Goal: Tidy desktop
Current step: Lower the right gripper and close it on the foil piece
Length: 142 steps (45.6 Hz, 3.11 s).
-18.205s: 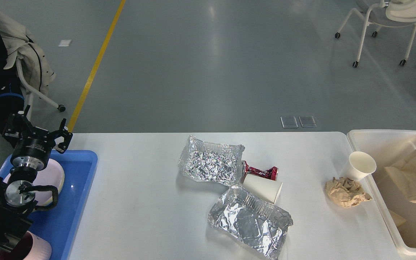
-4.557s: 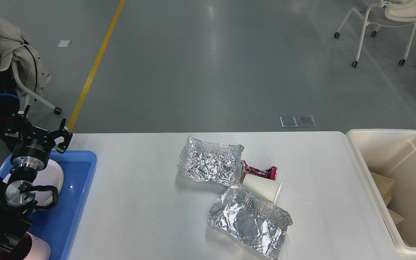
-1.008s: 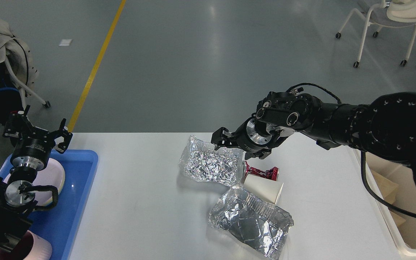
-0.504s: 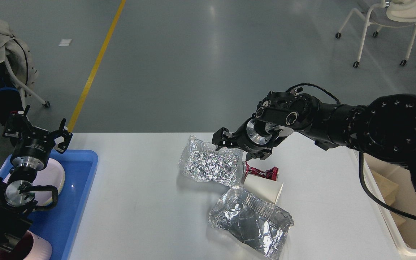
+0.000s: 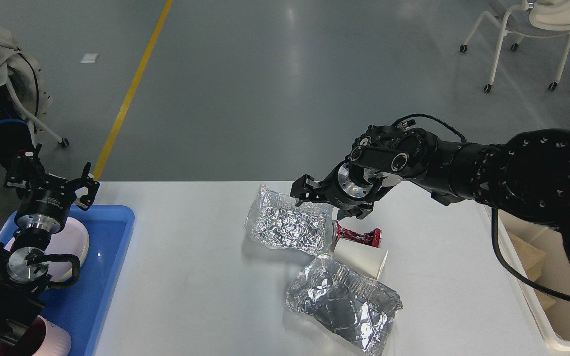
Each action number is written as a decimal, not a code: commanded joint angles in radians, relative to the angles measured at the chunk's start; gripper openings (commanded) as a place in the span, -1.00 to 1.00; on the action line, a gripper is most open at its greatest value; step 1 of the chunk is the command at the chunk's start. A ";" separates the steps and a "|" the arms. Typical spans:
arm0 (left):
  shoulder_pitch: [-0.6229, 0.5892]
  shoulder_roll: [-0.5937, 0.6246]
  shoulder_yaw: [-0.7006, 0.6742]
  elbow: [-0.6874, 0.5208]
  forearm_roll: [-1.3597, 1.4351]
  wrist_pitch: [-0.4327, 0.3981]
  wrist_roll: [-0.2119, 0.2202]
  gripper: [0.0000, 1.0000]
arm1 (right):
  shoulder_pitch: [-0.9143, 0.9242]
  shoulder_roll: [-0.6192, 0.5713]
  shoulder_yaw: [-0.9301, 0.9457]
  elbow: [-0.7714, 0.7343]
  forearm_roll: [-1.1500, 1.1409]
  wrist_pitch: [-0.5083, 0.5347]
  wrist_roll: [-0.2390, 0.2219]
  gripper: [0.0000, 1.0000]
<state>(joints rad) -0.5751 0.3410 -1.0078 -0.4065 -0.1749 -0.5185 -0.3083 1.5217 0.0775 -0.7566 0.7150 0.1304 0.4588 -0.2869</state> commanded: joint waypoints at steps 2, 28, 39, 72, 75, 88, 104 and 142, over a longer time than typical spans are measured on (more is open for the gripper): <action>0.000 0.000 0.000 0.000 0.000 0.000 0.000 0.95 | 0.000 0.008 -0.001 0.003 0.000 -0.002 0.000 1.00; 0.000 0.001 0.000 0.000 0.000 0.000 0.000 0.95 | 0.000 0.021 -0.004 0.004 0.000 -0.037 0.002 1.00; 0.000 0.001 0.000 0.000 0.000 0.000 0.000 0.95 | -0.078 0.059 -0.007 -0.043 -0.003 -0.071 0.002 1.00; 0.000 0.001 0.000 0.000 0.000 0.000 0.000 0.95 | -0.253 0.079 -0.013 -0.195 -0.009 -0.193 0.003 1.00; 0.000 0.000 0.000 0.000 0.000 0.000 0.000 0.95 | -0.279 0.079 -0.013 -0.210 -0.012 -0.203 0.003 1.00; 0.000 0.001 0.000 0.000 0.000 0.000 0.000 0.95 | -0.345 0.087 -0.012 -0.247 -0.015 -0.264 0.005 0.55; 0.000 0.001 0.000 0.000 0.000 0.000 0.000 0.95 | -0.368 0.105 -0.010 -0.276 -0.026 -0.287 0.003 -0.48; 0.000 0.001 0.000 0.000 0.000 0.000 0.000 0.95 | 0.027 -0.051 -0.041 0.075 -0.017 -0.214 -0.044 -1.00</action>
<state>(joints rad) -0.5752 0.3414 -1.0078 -0.4065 -0.1749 -0.5185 -0.3083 1.3937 0.0941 -0.7747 0.6613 0.1119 0.1932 -0.3222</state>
